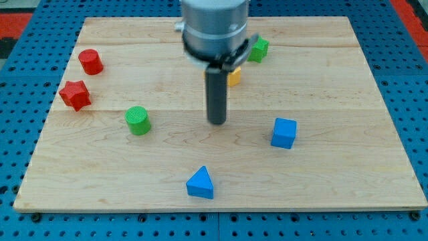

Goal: Slide the blue blocks at the bottom center of the board

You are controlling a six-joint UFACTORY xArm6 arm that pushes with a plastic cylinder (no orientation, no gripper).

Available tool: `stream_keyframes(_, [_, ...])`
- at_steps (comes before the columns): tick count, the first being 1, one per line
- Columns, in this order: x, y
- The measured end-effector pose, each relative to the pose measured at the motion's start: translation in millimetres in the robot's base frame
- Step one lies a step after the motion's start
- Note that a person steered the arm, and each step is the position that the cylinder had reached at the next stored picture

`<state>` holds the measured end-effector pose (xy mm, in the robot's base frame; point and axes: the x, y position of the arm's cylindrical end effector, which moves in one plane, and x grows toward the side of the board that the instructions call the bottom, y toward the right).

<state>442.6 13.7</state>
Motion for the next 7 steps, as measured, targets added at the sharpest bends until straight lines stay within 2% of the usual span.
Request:
stream_keyframes(1, [0.7, 95.9])
stream_keyframes(2, [69.8, 101.3])
stream_keyframes(3, [88.7, 34.3])
stream_keyframes(4, [30.3, 81.9])
stream_keyframes(5, [61.4, 127.2])
stream_keyframes(6, [114.3, 116.1])
stream_keyframes(7, [101.2, 91.5])
